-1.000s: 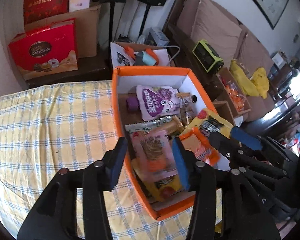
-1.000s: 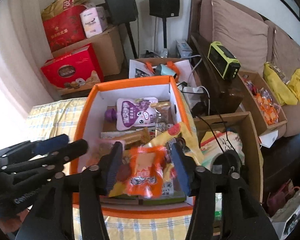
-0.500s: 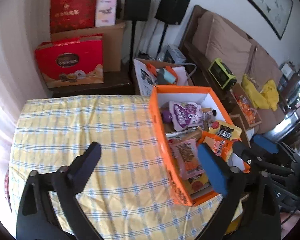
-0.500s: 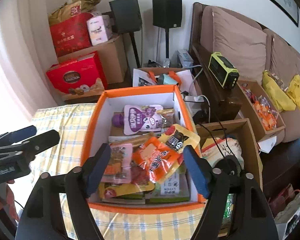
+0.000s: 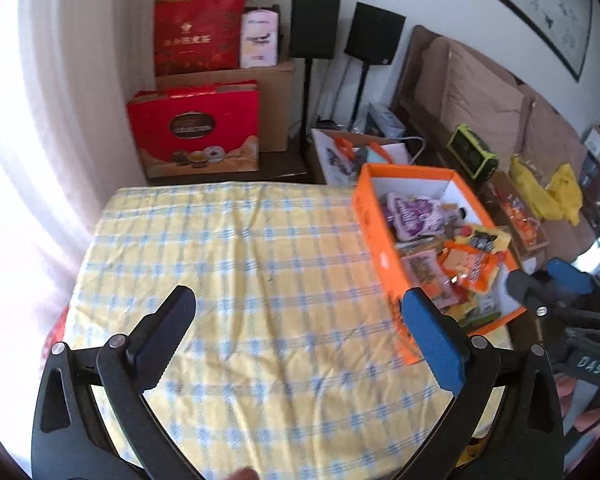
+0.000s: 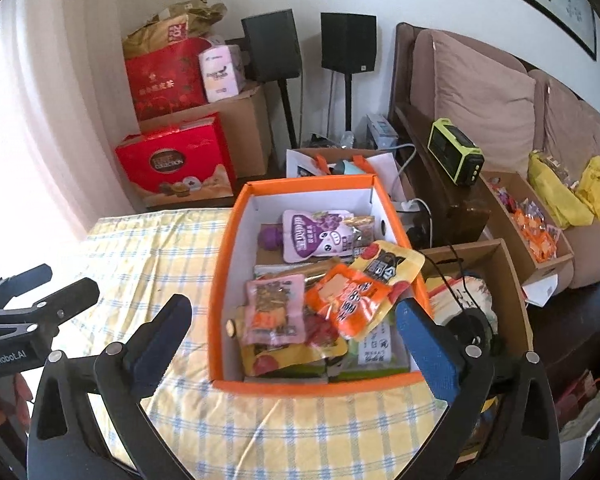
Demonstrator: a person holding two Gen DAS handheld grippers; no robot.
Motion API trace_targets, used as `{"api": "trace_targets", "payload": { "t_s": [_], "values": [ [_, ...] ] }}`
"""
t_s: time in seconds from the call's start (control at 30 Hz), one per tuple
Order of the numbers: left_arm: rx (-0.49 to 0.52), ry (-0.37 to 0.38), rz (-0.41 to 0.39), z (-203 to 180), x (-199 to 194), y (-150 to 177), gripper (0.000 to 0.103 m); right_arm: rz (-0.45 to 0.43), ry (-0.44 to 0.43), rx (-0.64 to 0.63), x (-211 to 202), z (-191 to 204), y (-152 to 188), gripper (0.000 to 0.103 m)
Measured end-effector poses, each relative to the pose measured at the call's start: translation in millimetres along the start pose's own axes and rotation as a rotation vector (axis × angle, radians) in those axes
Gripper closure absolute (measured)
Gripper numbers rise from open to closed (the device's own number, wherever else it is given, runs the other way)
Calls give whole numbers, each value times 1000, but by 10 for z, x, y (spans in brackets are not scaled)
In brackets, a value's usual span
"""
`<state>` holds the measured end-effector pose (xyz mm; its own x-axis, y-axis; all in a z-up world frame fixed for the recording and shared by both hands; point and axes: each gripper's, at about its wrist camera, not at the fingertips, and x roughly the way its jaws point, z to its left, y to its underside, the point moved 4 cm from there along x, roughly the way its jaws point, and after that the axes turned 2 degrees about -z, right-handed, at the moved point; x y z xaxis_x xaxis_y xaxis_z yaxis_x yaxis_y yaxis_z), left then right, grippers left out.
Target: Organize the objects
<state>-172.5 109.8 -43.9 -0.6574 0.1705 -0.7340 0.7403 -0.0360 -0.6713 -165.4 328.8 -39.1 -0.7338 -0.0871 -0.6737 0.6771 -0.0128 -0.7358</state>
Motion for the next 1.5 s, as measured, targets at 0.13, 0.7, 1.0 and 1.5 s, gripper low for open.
{"api": "trace_targets", "payload": {
  "t_s": [0.13, 0.7, 1.0, 1.5],
  "values": [
    [9, -15, -11, 76, -137, 153, 0, -11, -2, -4, -101, 59, 113, 0],
    [-39, -23, -51, 263, -618, 640, 0, -68, 32, -4, -667, 218, 550, 0],
    [-28, -33, -48, 259, -831, 901, 0, -76, 38, 1, -878, 254, 737, 0],
    [-61, -47, -72, 352, -1097, 1024, 0, -106, 62, -19, -1134, 337, 858, 0]
  ]
}}
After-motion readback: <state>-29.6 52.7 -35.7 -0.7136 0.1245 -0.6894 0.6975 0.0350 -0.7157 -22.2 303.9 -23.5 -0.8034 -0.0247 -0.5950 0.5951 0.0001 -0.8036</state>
